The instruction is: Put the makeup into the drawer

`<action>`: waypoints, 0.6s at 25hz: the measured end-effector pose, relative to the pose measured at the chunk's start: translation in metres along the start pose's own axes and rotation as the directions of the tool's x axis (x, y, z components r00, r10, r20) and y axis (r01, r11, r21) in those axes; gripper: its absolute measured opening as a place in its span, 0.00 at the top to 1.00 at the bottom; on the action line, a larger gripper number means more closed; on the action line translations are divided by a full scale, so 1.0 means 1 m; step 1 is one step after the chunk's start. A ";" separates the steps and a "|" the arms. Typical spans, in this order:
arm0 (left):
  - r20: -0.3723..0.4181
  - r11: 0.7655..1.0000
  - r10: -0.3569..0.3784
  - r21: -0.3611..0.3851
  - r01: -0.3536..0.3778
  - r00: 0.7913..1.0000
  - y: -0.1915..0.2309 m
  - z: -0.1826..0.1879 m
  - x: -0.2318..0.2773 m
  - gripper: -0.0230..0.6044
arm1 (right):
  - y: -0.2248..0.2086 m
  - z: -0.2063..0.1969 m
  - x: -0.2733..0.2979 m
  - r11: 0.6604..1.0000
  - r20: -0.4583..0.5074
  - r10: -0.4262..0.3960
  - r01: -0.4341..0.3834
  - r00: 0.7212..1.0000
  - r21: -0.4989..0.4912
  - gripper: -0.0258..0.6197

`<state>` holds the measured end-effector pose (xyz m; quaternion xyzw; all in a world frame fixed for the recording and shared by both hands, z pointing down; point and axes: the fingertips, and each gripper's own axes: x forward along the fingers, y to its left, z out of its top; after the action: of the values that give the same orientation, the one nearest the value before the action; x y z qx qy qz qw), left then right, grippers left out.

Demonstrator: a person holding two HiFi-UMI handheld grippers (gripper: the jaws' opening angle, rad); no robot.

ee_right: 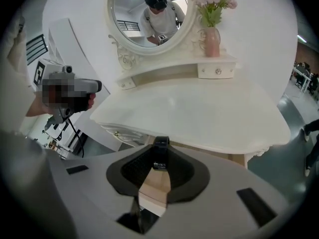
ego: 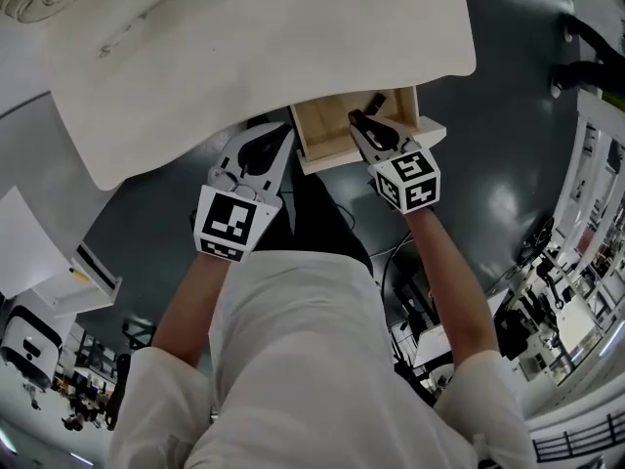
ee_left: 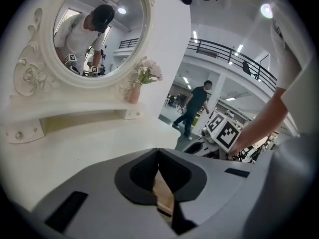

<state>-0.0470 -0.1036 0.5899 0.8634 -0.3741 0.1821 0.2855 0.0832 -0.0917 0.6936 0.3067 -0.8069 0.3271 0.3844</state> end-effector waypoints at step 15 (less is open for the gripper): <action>-0.019 0.999 0.017 -0.050 -0.018 1.000 0.022 -0.038 0.013 0.94 | -0.009 -0.046 0.084 0.985 -0.225 0.015 -0.052 0.974 -0.162 0.82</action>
<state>-0.0584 -0.0987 0.6339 0.8509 -0.3832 0.1832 0.3089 0.0655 -0.0822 0.7877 0.2211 -0.7883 0.2972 0.4912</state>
